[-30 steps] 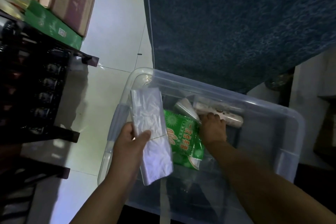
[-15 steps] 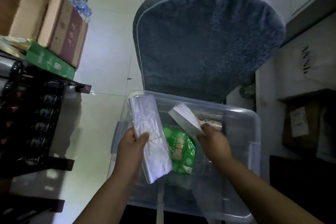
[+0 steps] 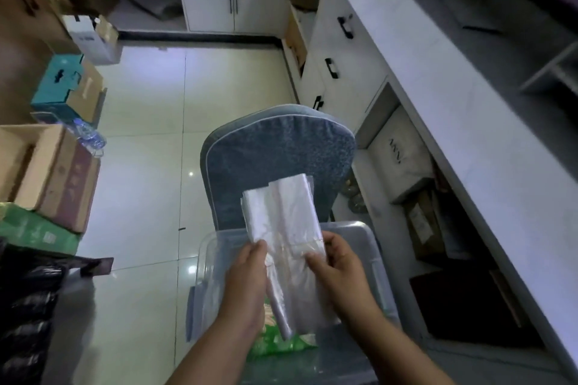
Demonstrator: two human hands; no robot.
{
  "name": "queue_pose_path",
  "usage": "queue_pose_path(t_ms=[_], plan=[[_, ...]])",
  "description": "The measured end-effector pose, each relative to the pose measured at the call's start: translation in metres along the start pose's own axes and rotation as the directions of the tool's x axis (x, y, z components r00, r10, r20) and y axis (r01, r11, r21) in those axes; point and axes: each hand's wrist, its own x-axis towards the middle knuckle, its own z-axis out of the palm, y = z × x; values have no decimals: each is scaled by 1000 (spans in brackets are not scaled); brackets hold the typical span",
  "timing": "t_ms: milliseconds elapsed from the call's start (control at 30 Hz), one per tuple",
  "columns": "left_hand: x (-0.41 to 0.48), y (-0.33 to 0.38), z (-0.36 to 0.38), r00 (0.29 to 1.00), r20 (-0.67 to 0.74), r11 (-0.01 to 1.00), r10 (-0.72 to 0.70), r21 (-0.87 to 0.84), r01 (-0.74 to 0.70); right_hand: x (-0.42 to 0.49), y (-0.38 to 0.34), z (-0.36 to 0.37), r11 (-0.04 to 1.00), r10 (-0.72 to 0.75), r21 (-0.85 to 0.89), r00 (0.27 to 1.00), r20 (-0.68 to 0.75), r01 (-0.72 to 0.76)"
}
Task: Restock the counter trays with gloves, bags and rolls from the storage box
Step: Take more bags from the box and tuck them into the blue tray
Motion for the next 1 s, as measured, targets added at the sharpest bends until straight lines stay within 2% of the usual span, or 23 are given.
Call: queue_pose_path(t_ms=[67, 167, 233, 300, 367, 400, 467, 600, 667, 700, 767, 800, 867, 933, 1000], plan=[[-4, 4, 4, 1000, 23, 1000, 5, 21, -5, -6, -5, -11, 998, -40, -51, 995, -96, 35], [-10, 3, 18, 997, 77, 999, -23, 40, 20, -18, -15, -30, 941, -175, -328, 949, -264, 82], [-18, 2, 35, 991, 132, 999, -37, 42, 31, -31, -23, -36, 803, -323, -588, 899, -294, 96], [-29, 1, 54, 981, 189, 999, -53, -1, 54, -43, -27, -36, 618, -419, -781, 878, -234, 86], [-41, -1, 72, 958, 272, 994, -87, -43, 102, -55, -30, -38, 483, -464, -873, 864, -193, 65], [-48, -3, 80, 940, 325, 991, -103, -52, 126, -62, -31, -41, 459, -471, -887, 861, -193, 52], [-60, -5, 94, 904, 411, 988, -116, -51, 149, -76, -32, -50, 487, -454, -873, 862, -227, 28], [-83, -11, 120, 882, 466, 997, -69, 47, 53, -105, -29, -80, 526, -373, -851, 897, -236, -5], [-96, -17, 132, 871, 481, 994, -98, 95, 59, -122, -26, -104, 604, -321, -797, 911, -257, -12], [-104, -21, 137, 866, 485, 991, -117, 119, 67, -133, -24, -117, 644, -306, -764, 903, -301, -37], [-123, -28, 148, 860, 491, 988, -136, 132, 81, -154, -19, -143, 712, -290, -689, 838, -462, -133], [-134, -32, 154, 853, 501, 987, -146, 133, 91, -164, -17, -155, 772, -233, -608, 806, -544, -187], [-160, -40, 167, 830, 536, 985, -156, 142, 93, -186, -17, -173, 914, 25, -313, 808, -589, -257], [-188, -49, 180, 796, 581, 983, -170, 153, 98, -211, -15, -190, 957, 223, -56, 847, -482, -283], [-219, -60, 195, 767, 614, 979, -189, 183, 96, -241, -12, -209, 958, 273, 28, 879, -391, -285]])
